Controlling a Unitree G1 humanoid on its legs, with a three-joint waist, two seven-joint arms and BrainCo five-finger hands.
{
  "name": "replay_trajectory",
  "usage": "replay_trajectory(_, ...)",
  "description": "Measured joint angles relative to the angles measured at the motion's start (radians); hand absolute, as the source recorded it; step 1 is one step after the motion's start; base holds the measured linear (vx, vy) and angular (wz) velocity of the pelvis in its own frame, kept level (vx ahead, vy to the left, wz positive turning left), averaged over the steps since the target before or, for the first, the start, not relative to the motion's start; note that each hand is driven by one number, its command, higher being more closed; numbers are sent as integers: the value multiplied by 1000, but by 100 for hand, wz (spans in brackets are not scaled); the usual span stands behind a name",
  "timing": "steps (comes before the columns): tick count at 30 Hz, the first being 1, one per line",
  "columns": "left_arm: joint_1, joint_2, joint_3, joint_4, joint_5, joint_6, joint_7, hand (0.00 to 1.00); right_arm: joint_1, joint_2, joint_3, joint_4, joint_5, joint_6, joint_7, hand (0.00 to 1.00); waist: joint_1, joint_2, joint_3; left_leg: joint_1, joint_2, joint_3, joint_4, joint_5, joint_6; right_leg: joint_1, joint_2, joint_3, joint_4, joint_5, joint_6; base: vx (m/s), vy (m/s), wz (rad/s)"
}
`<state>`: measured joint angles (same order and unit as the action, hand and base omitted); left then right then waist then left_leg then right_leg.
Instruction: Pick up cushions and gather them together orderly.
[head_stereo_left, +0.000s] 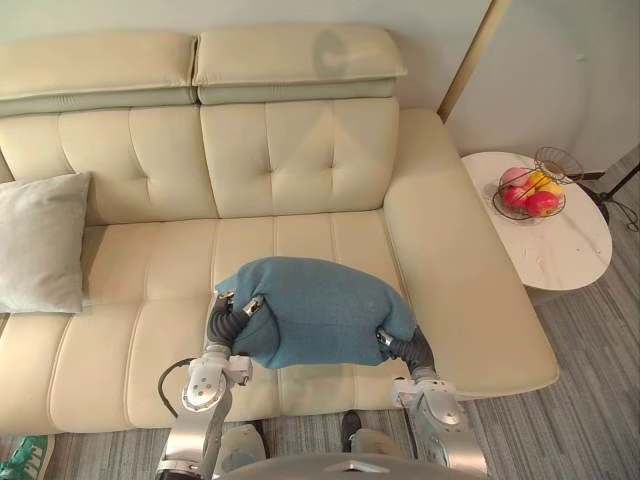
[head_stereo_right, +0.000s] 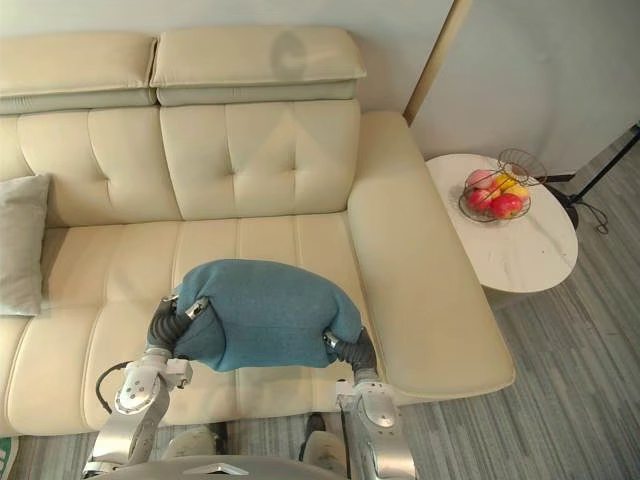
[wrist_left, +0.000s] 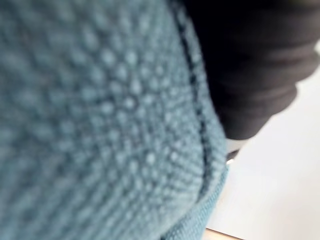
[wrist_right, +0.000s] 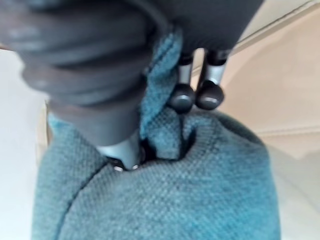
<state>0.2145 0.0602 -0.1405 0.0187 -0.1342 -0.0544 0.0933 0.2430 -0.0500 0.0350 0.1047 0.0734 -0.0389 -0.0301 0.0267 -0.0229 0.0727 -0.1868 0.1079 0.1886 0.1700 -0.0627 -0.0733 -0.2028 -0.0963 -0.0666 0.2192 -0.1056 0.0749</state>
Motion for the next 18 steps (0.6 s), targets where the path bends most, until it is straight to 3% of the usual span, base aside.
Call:
replay_trajectory(12, -10, 62, -18, 41, 30, -1, -9, 100, -56, 0, 0, 72, -2, 0, -3, 100, -13, 1, -27, 40, -18, 6, -200, 114, -2, -1, 16, 44, -159, 108, -7, -82, 10, -8)
replay_trajectory(14, -60, 68, -17, 41, 43, -1, 13, 100, -114, 0, 2, 65, -2, 0, -15, 100, -9, 0, -27, 18, -23, 10, -218, 131, -3, -28, 17, 59, -178, 138, -6, -118, 22, -22)
replay_trajectory(18, -240, 84, -2, 31, 62, -1, 108, 100, -299, 0, 33, -15, -4, 1, -111, 100, 3, 5, -24, -48, -24, 36, -222, 166, 0, -95, 18, 84, -205, 200, 0, -94, 11, -17)
